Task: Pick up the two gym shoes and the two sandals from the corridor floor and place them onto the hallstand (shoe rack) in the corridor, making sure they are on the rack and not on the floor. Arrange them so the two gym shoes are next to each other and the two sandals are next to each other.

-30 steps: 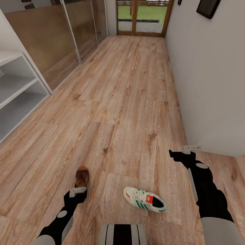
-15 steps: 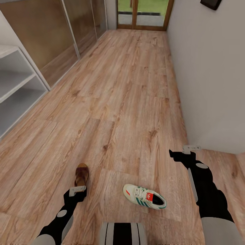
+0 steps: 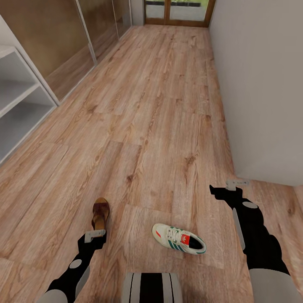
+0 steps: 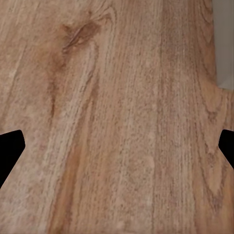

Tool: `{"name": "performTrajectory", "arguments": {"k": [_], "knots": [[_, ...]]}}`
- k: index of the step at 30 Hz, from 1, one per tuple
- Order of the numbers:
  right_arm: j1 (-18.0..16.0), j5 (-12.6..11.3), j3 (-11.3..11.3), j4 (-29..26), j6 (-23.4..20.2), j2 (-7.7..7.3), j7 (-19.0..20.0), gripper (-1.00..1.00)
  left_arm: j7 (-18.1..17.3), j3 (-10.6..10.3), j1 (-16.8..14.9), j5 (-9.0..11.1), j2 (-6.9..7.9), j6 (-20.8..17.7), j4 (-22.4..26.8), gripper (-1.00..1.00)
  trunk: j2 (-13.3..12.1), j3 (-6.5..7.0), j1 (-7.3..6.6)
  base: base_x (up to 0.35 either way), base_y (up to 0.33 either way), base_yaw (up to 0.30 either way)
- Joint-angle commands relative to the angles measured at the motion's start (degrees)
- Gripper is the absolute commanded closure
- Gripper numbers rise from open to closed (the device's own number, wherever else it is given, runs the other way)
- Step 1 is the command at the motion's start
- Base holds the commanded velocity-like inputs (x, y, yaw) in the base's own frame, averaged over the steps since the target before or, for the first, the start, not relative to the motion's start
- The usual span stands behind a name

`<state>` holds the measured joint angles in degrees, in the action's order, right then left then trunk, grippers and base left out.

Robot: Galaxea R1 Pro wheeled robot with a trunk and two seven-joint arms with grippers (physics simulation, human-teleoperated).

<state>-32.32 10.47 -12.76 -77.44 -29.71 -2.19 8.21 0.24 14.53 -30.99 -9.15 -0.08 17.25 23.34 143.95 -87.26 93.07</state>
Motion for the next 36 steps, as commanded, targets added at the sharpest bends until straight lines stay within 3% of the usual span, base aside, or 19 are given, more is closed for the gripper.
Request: {"name": "performTrajectory", "arguments": {"k": [1,5,12,23,28,36], "knots": [[-0.02,0.61,-0.08,-0.08,-0.26,0.01,0.49,-1.0,0.02,0.31,-0.04,-0.6,-0.03,0.24,-0.05,-1.0,0.01,-0.03,-0.01,0.0,0.0,0.0],[-0.02,0.61,-0.08,-0.08,-0.26,-0.05,0.49,-1.0,0.02,0.39,-0.04,-0.6,-0.01,0.24,-0.05,-1.0,0.01,-0.04,-0.01,0.0,0.0,0.0],[-0.02,0.61,-0.08,-0.08,-0.24,-0.14,0.49,-1.0,0.02,0.44,-0.04,-0.6,-0.06,0.24,-0.05,-1.0,0.11,-1.59,0.17,0.0,0.0,0.0],[-0.02,0.62,-0.12,-0.08,-0.24,-0.18,0.49,-1.0,0.02,0.46,-0.04,-0.6,-0.08,0.24,-0.05,-1.0,0.11,-1.59,0.17,0.0,0.0,0.0],[-0.02,0.67,-0.13,-0.06,-0.24,-0.21,0.49,-1.0,0.02,0.46,-0.04,-0.6,-0.09,0.24,-0.05,-1.0,0.17,-2.7,0.3,0.0,0.0,0.0],[-0.02,0.69,-0.08,-0.04,-0.25,-0.22,0.49,-1.0,0.02,0.45,-0.04,-0.6,-0.08,0.24,-0.05,-1.0,0.17,-2.7,0.3,0.0,0.0,0.0]]}}
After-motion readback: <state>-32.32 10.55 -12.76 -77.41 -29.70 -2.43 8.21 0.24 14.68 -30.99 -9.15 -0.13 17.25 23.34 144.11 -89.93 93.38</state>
